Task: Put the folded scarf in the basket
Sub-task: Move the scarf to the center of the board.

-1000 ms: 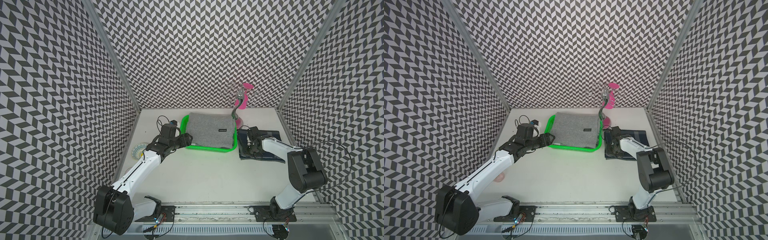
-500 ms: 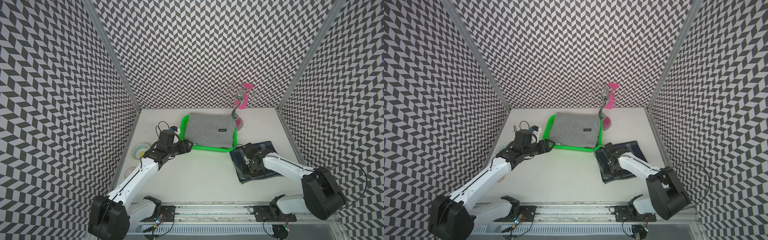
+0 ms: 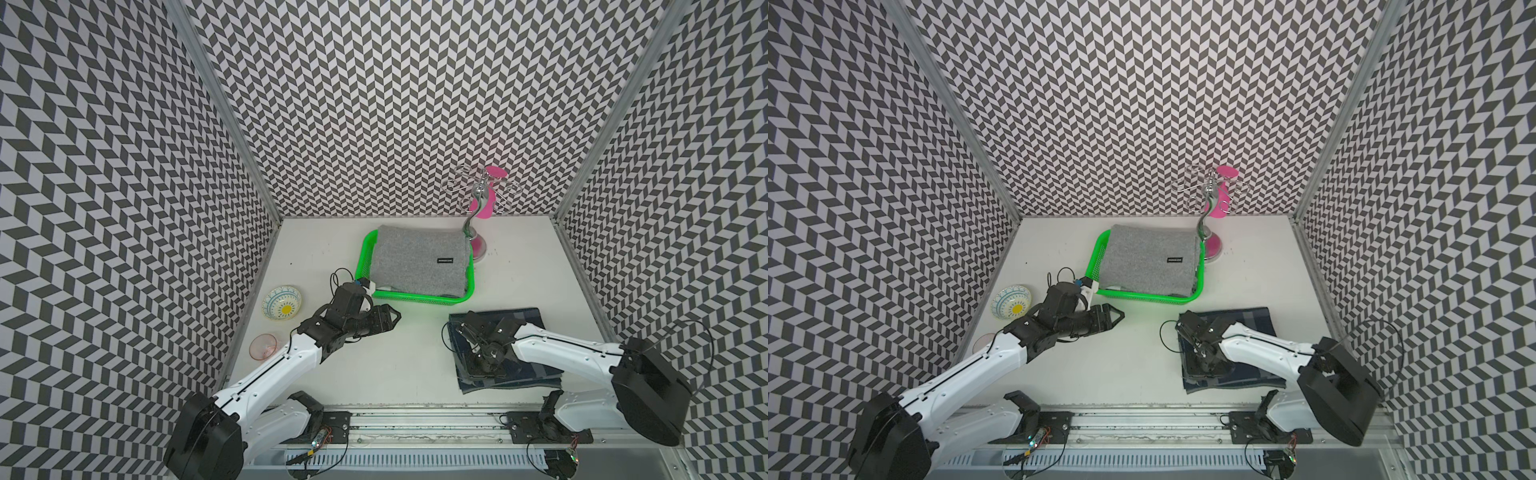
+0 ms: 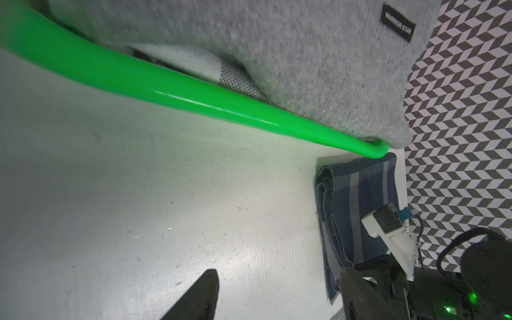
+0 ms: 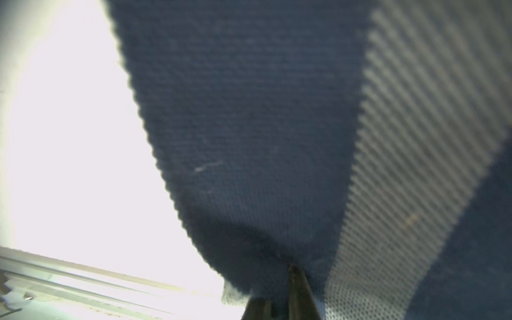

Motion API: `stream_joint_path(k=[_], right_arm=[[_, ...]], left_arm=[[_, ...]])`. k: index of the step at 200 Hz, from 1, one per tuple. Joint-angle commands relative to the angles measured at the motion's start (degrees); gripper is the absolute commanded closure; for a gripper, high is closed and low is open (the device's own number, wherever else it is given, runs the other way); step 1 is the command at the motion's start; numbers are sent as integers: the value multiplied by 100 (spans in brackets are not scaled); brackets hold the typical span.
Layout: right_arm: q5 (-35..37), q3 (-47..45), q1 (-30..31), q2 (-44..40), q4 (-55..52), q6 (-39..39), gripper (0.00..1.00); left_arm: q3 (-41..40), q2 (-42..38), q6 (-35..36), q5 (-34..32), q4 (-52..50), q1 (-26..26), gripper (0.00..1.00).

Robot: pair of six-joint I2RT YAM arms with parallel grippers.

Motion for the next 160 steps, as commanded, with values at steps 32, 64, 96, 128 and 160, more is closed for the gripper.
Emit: stream_joint_path(k=[32,64,96,128,160], right_arm=[[104,1019,577,996,836,47,84],[-67,730,673,865,1135,136,68],[133,915,713,120,989,177,51],[671,1208,607,-735,242,399,48],[752,722,-74,-1534,-180,330,49]], left_arm=[[-158,-163,-226,-96,84,-23,27],[-274,-106,-396,-75,297,-93,27],[-208,208,-470,-262,457,-553,28],[-65,591,-687,-398,787,-1105,28],[120,1123,-746,-509,1136,-1651,27]])
